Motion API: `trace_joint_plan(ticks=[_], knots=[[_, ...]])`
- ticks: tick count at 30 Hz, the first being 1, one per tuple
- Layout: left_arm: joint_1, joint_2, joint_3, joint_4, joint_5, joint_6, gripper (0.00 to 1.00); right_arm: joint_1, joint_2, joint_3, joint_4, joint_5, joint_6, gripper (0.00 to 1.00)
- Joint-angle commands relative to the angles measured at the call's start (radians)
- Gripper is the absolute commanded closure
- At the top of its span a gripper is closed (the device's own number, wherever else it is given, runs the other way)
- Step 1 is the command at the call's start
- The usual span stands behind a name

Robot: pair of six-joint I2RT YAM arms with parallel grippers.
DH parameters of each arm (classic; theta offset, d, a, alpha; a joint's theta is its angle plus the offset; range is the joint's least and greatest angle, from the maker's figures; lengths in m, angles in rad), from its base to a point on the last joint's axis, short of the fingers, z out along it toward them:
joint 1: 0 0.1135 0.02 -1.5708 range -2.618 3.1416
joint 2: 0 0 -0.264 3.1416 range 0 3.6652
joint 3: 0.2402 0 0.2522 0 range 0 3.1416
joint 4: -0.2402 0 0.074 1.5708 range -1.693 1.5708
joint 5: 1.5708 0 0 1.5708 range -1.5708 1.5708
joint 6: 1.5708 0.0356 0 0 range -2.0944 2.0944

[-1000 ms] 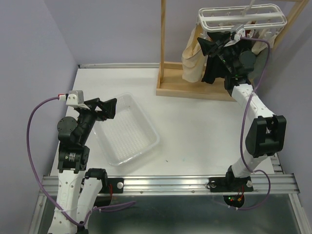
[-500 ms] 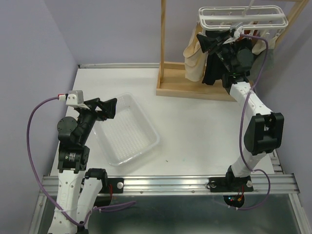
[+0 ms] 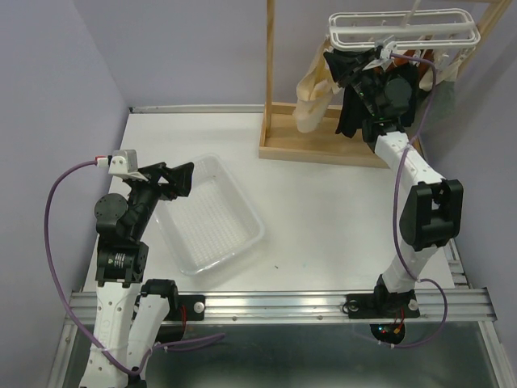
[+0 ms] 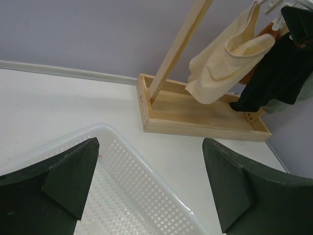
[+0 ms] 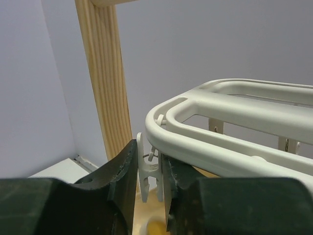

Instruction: Remove the underwear clipped to the hanger

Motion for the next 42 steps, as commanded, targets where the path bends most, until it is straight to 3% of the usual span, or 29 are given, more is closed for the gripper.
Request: trace_joint_plan(ticks=[1,5,17,25,36,42], knots=[[-0.002,-0.010,0.035,0.061,0.017,-0.009,0.01,0.011,-0.006,0.074,0.048,0.017,-0.003,0.80],[-0.002,-0.010,0.033,0.068,0.018,-0.015,0.01,0.011,-0.016,0.054,0.046,0.021,-0.016,1.00],[-0.004,0.042,0.030,0.108,0.092,-0.052,0.01,0.008,-0.153,-0.113,0.045,-0.043,-0.099,0.96],[-0.040,0.182,0.057,0.209,0.175,-0.078,0.01,-0.009,-0.296,-0.272,0.013,-0.069,-0.105,0.95],[-0.370,0.516,0.295,0.357,0.083,0.031,0.01,-0.081,-0.470,-0.413,-0.089,-0.086,-0.109,0.95],[-0.565,0.768,0.530,0.413,-0.031,0.162,0.01,-0.100,-0.493,-0.433,-0.110,-0.100,-0.105,0.95]])
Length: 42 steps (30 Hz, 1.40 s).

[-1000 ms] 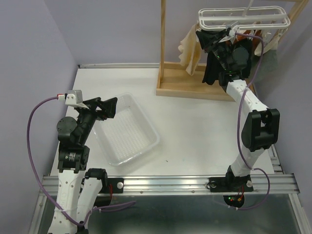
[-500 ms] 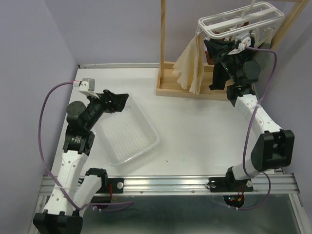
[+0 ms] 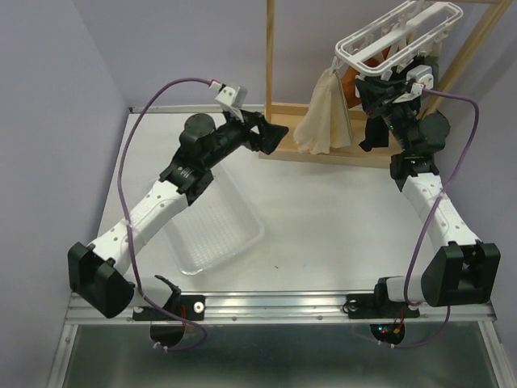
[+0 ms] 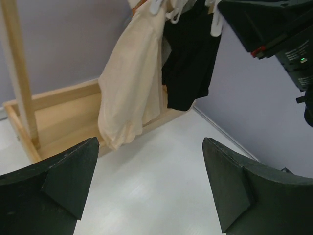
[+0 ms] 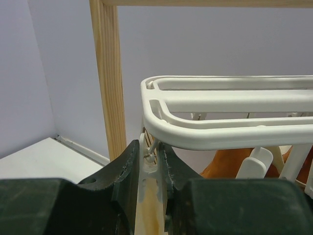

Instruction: Remove the underwear clipped to the hanger

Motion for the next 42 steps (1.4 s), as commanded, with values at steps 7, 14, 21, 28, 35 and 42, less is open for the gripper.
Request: trace_joint_plan(ticks=[7,14,21,28,35,42], knots=[[-0.151,0.305,0.344,0.209,-0.226,0.195,0.02,-0.001,-0.030,-0.010,-0.014,-0.057,0.010,0.95],[-0.181,0.477,0.503,0.318,-0.289,0.265,0.05,-0.002,-0.043,-0.015,-0.014,-0.062,0.005,0.96],[-0.183,0.574,0.631,0.323,-0.237,0.261,0.05,-0.004,-0.046,-0.023,-0.014,-0.057,0.007,0.96],[-0.185,0.638,0.720,0.325,-0.257,0.246,0.06,-0.005,-0.043,-0.024,-0.012,-0.054,0.016,0.96],[-0.188,0.712,0.801,0.332,-0.308,0.281,0.07,-0.007,-0.030,-0.013,-0.012,-0.056,0.025,0.97],[-0.203,0.771,0.862,0.335,-0.378,0.351,0.08,-0.007,-0.014,0.003,-0.012,-0.060,0.043,0.97]])
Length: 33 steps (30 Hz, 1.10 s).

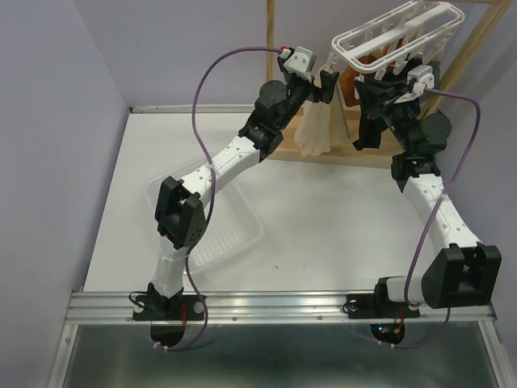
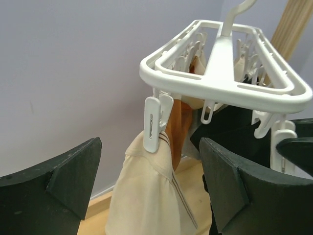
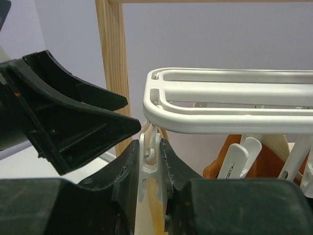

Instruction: Remove the underwear clipped to the hanger

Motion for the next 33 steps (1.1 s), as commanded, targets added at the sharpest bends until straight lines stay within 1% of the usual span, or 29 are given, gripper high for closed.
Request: trace_joint_plan(ticks=[1,5,10,18,29,33], knots=[[-0.019,0.009,0.086,0.071,-0.064,0.086,0.09,0.001,0.001,0.007,0.017,-0.039,0.027,0.97],[-0.029,0.040,0.117,0.079,-0.110,0.123,0.09,0.001,0.008,0.008,0.017,-0.042,0.035,0.97],[-0.032,0.080,0.169,0.086,-0.134,0.171,0.10,0.000,0.008,0.008,0.017,-0.044,0.045,0.98],[-0.036,0.173,0.292,0.102,-0.145,0.220,0.11,0.001,0.001,0.016,0.017,-0.050,0.070,0.98],[-0.036,0.264,0.412,0.120,-0.098,0.241,0.14,0.000,-0.011,0.020,0.017,-0.060,0.101,0.99],[-0.036,0.278,0.424,0.180,-0.096,0.241,0.18,0.000,-0.011,0.020,0.017,-0.064,0.116,0.99]])
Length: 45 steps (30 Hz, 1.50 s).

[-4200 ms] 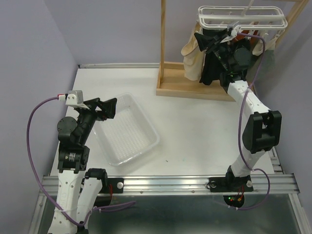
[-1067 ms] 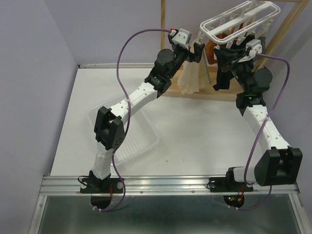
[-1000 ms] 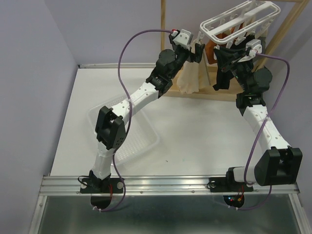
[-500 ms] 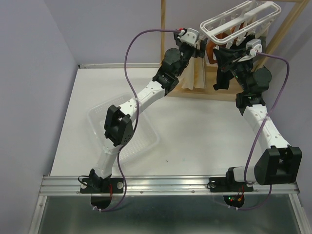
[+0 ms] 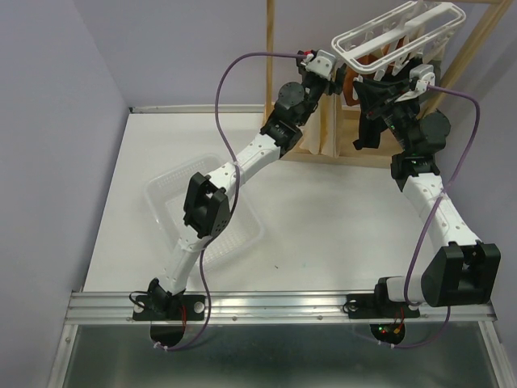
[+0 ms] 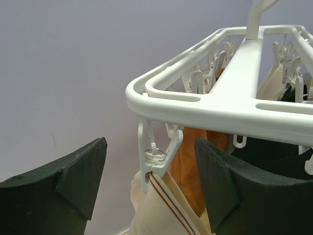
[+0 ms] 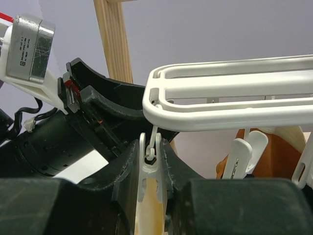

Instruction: Remove the underwear clipped to the hanger

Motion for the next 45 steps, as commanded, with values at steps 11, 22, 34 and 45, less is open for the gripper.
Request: trace_joint_plan(ticks=[11,22,34,45], knots=[[-0.004,0.013,0.127,0.158,0.031,-0.001,0.57,0.003,-0.029,0.017,0.016,-0.061,0.048,1.00],[-0.006,-0.045,0.055,0.157,0.048,-0.007,0.82,0.001,-0.028,0.016,0.016,-0.058,0.034,0.96],[-0.009,-0.405,-0.417,0.175,0.040,-0.060,0.21,0.000,-0.072,-0.019,-0.016,-0.081,-0.070,0.38],[-0.007,-0.772,-0.947,0.046,0.055,-0.325,0.21,-0.022,-0.271,-0.096,-0.297,-0.086,-0.205,0.13]])
